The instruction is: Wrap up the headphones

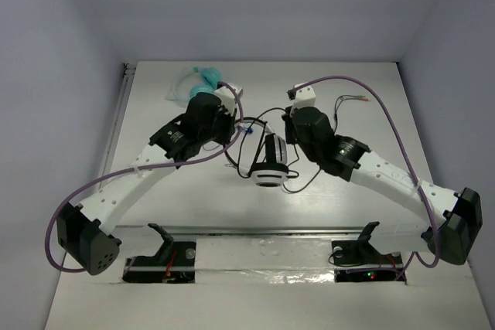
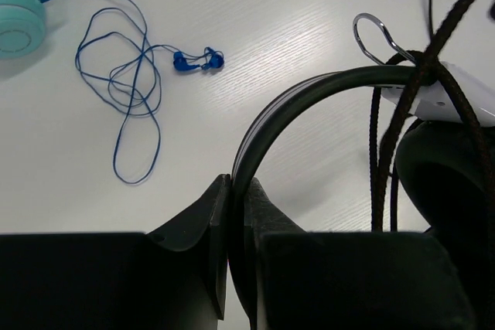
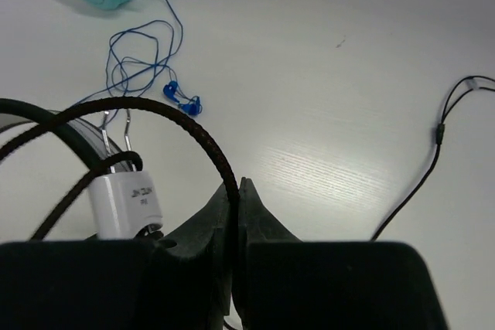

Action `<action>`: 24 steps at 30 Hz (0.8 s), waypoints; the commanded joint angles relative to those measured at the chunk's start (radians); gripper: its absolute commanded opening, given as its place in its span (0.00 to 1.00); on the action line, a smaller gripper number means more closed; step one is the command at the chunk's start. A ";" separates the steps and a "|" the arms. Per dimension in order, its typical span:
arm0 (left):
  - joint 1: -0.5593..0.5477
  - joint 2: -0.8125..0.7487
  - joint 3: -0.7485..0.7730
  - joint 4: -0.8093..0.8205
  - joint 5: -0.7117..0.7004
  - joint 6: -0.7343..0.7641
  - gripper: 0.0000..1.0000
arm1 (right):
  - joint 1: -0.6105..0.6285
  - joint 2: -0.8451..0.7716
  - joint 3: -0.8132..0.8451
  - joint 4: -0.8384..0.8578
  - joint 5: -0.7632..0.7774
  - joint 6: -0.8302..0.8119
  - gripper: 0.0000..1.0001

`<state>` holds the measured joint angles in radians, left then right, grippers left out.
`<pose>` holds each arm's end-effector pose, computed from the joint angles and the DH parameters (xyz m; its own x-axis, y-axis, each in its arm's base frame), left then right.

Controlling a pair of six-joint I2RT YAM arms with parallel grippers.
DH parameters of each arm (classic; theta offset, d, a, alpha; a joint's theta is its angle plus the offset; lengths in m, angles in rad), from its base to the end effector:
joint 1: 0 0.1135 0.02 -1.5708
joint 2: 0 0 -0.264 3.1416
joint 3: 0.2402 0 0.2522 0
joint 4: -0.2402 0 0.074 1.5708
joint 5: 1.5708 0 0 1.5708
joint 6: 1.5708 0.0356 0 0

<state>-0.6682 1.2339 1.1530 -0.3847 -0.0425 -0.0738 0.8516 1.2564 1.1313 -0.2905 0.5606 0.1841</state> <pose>0.2204 -0.1721 0.3535 -0.3949 0.2179 -0.8925 0.5616 0.8261 -0.0469 0.2015 0.2013 0.3515 -0.3195 -0.1295 -0.9387 -0.2627 0.9639 -0.0436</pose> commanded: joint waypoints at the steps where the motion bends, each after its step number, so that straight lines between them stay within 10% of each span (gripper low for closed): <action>1: 0.051 -0.066 0.056 0.089 0.176 -0.030 0.00 | -0.022 -0.021 -0.059 0.126 -0.022 0.066 0.00; 24: 0.317 -0.027 0.186 0.209 0.757 -0.202 0.00 | -0.143 -0.058 -0.435 0.657 -0.457 0.297 0.00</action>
<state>-0.3954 1.2316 1.2613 -0.3424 0.5274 -0.1493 0.7200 1.2030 0.7391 0.2092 0.1944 0.4431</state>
